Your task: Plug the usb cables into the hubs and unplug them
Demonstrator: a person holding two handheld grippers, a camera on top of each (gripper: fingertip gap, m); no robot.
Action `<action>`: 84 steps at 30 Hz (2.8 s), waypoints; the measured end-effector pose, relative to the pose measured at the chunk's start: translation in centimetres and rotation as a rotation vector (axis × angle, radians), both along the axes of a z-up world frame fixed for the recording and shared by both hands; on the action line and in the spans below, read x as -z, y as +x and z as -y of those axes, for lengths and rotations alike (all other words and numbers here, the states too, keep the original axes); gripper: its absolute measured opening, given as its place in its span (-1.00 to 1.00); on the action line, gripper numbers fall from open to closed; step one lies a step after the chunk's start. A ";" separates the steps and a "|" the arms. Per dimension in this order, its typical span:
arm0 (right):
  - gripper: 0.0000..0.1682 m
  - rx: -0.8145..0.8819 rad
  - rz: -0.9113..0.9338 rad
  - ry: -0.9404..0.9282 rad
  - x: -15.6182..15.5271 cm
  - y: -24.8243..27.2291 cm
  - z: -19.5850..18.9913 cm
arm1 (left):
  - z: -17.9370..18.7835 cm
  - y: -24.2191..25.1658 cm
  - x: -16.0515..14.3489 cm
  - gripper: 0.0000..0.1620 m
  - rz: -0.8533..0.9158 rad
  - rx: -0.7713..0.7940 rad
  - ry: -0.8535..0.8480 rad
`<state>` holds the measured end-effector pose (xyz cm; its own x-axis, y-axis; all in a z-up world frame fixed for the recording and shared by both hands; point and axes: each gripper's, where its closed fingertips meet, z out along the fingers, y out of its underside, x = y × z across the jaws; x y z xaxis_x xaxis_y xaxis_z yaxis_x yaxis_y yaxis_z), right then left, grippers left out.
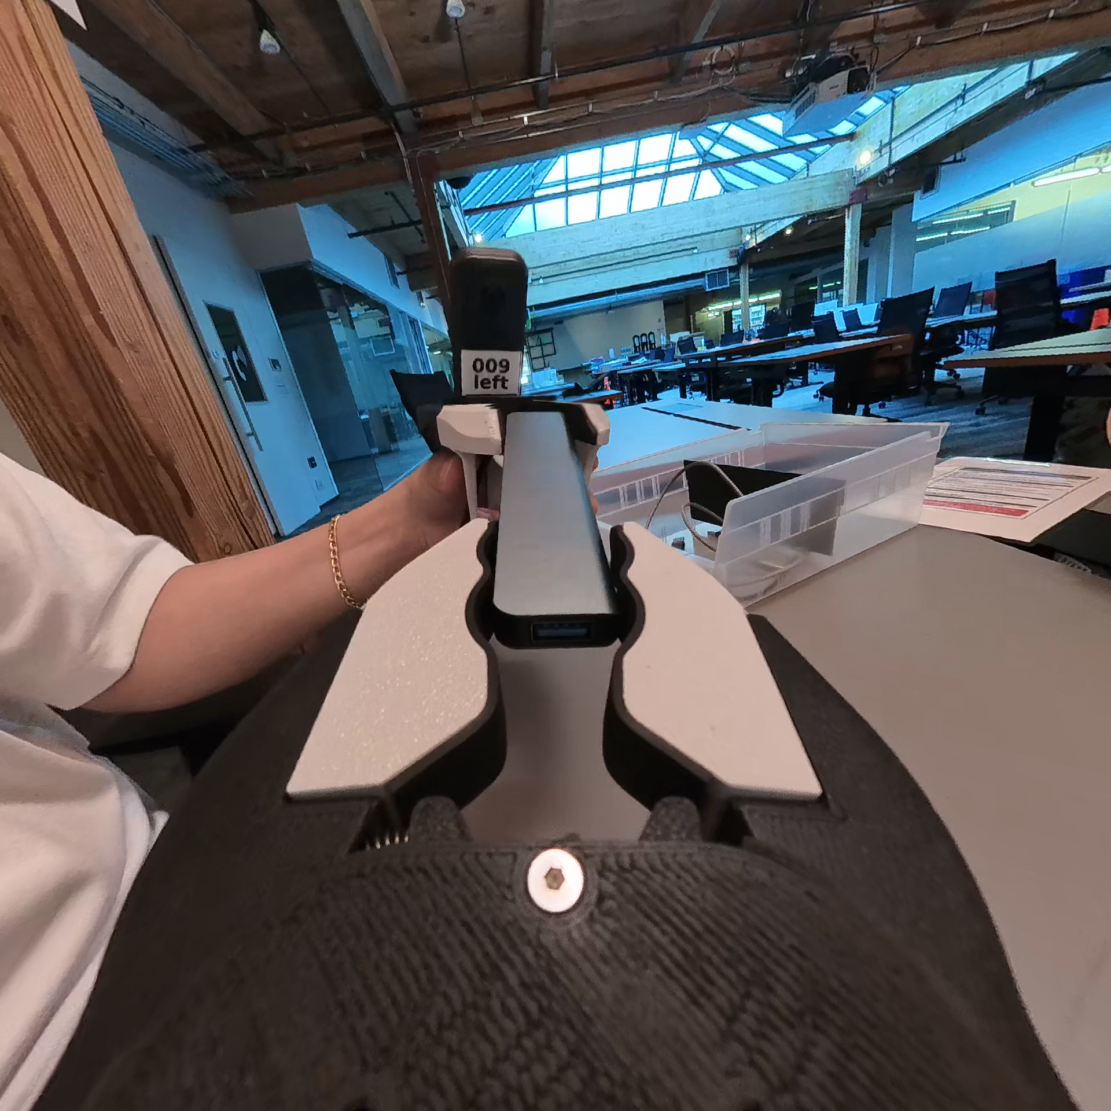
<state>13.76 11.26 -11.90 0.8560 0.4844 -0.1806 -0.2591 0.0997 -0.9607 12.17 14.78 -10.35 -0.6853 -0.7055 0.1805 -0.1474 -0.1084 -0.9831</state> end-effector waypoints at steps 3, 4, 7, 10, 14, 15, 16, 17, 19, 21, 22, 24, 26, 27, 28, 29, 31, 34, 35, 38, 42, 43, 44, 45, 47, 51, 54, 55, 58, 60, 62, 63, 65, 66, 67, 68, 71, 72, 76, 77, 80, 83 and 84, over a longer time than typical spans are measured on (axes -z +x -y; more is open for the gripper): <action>-0.57 0.027 -0.021 0.014 -0.2 0.5 0.0 | -0.1 0.5 0.1 -0.58 -0.021 0.003 -0.023; -0.57 0.040 -0.024 0.026 -0.3 0.6 0.0 | -0.1 0.6 0.1 -0.58 -0.025 0.006 -0.039; -0.57 0.068 -0.012 0.036 -0.3 0.8 -0.1 | -0.2 0.9 0.2 -0.57 -0.026 0.017 -0.070; -0.57 0.104 0.009 0.060 -0.5 0.8 -0.1 | -0.3 1.1 0.1 -0.54 -0.021 0.007 -0.086; -0.58 0.141 -0.019 0.100 -0.7 1.3 -0.1 | -1.1 1.8 0.0 -0.41 -0.013 -0.080 -0.100; -0.58 0.141 -0.027 0.101 -0.8 1.5 0.0 | -1.4 1.9 0.1 -0.34 -0.015 -0.108 -0.098; -0.58 0.146 -0.033 0.103 -0.9 1.8 0.1 | -1.9 1.9 0.1 -0.30 -0.012 -0.136 -0.093; -0.58 0.156 -0.036 0.111 -1.0 2.2 0.3 | -2.5 1.8 0.0 -0.22 -0.005 -0.173 -0.084; -0.58 0.175 -0.036 0.115 -1.3 3.0 0.7 | -4.5 1.4 -0.7 -0.12 0.021 -0.272 -0.062; -0.58 0.211 -0.034 0.115 -1.3 4.2 1.1 | -7.4 0.5 -2.4 -0.15 0.063 -0.390 -0.058; -0.58 0.229 -0.048 0.121 -1.3 4.9 1.3 | -9.4 -0.1 -3.3 -0.24 0.072 -0.469 -0.064; -0.58 0.259 -0.080 0.130 -1.0 6.1 1.6 | -13.9 -1.1 -3.7 -0.36 0.002 -0.652 -0.050; -0.58 0.268 -0.114 0.135 -0.5 6.9 1.7 | -17.8 -2.2 -1.9 -0.39 -0.183 -0.774 0.052; -0.58 0.272 -0.135 0.138 -0.2 7.2 1.7 | -19.0 -2.7 -0.7 -0.38 -0.284 -0.791 0.126; -0.58 0.284 -0.149 0.135 0.1 7.6 1.6 | -19.8 -3.3 0.5 -0.38 -0.380 -0.778 0.203; -0.58 0.284 -0.151 0.128 0.5 7.7 1.5 | -20.4 -3.8 1.8 -0.38 -0.479 -0.756 0.275; -0.58 0.294 -0.136 0.116 1.2 7.9 1.4 | -21.8 -4.6 4.1 -0.38 -0.660 -0.743 0.400; -0.58 0.305 -0.105 0.091 1.9 7.9 1.2 | -23.5 -4.4 7.1 -0.41 -0.850 -0.705 0.511; -0.58 0.308 -0.103 0.090 2.0 7.9 1.2 | -24.0 -4.2 8.0 -0.48 -0.900 -0.682 0.566; -0.58 0.309 -0.099 0.086 2.2 7.9 1.2 | -25.3 -3.5 9.9 -0.51 -0.944 -0.578 0.840; -0.58 0.317 -0.090 0.082 2.5 8.3 1.4 | -28.0 -3.1 11.3 -0.50 -0.969 -0.516 1.084; -0.58 0.323 -0.087 0.080 2.5 8.4 1.4 | -28.4 -3.3 11.3 -0.51 -0.972 -0.495 1.127; -0.58 0.323 -0.083 0.078 2.6 8.5 1.5 | -28.5 -3.5 11.1 -0.50 -0.958 -0.469 1.159; -0.58 0.327 -0.081 0.078 2.6 8.6 1.6 | -28.4 -3.5 10.7 -0.47 -0.926 -0.446 1.176; -0.58 0.330 -0.095 0.086 2.5 9.0 1.7 | -28.6 -2.8 9.2 -0.37 -0.826 -0.473 1.198; -0.58 0.310 -0.112 0.087 2.5 9.0 1.7 | -29.7 -2.2 8.1 -0.08 -0.760 -0.496 1.273; -0.58 0.297 -0.081 0.072 2.5 8.3 1.4 | -31.0 -3.0 10.5 -0.02 -0.857 -0.434 1.368; -0.58 0.288 -0.062 0.057 2.7 8.0 1.3 | -31.6 -3.2 11.3 -0.02 -0.884 -0.437 1.394; -0.58 0.288 -0.012 0.021 3.4 7.5 0.8 | -32.6 -3.3 13.1 -0.19 -0.922 -0.462 1.418; -0.58 0.286 -0.002 0.016 3.4 7.2 0.7 | -32.7 -3.0 13.1 -0.31 -0.898 -0.500 1.415; -0.58 0.279 0.001 0.014 3.4 7.1 0.6 | -32.4 -2.6 11.9 -0.21 -0.862 -0.564 1.392; -0.58 0.279 0.002 0.010 3.5 7.2 0.6 | -32.2 -2.2 10.6 -0.17 -0.827 -0.646 1.369; -0.58 0.281 -0.005 0.006 3.6 7.3 0.6 | -29.3 -0.8 7.6 -0.13 -0.718 -0.779 1.167; -0.58 0.280 -0.011 0.010 3.5 7.4 0.7 | -25.8 0.4 6.2 -0.13 -0.624 -0.765 0.995; -0.58 0.277 -0.016 0.015 3.3 7.4 0.7 | -21.1 1.6 5.0 -0.14 -0.514 -0.689 0.821; -0.58 0.274 -0.017 0.019 3.2 7.3 0.7 | -16.1 2.1 4.1 -0.16 -0.414 -0.577 0.681; -0.58 0.240 -0.022 0.041 2.6 6.7 0.8 | -4.8 2.0 5.6 -0.05 -0.318 -0.321 0.551; -0.58 0.221 -0.026 0.055 2.3 6.3 0.9 | -2.9 2.1 7.0 0.02 -0.338 -0.304 0.569; -0.58 0.155 0.006 0.063 2.1 4.3 0.7 | 0.3 4.3 9.9 -0.14 -0.234 -0.345 0.734; -0.58 0.142 0.012 0.063 2.0 3.9 0.6 | 0.7 4.7 10.3 -0.24 -0.217 -0.334 0.778; -0.58 0.170 0.023 0.045 2.0 4.0 0.3 | 0.2 5.5 10.8 -0.72 -0.168 -0.358 0.952; -0.58 0.144 -0.025 -0.021 2.5 4.4 0.2 | -0.9 5.7 9.0 -0.81 -0.016 -0.417 1.164; -0.58 0.125 -0.048 -0.056 2.9 4.5 0.0 | -1.4 5.7 8.1 -0.83 0.046 -0.444 1.260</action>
<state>18.24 11.27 -14.77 0.8987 0.3625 -0.2469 -0.2941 0.0806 -0.9524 17.84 16.20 -18.40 -0.3438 -0.5353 -0.7716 -0.3003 0.8412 -0.4497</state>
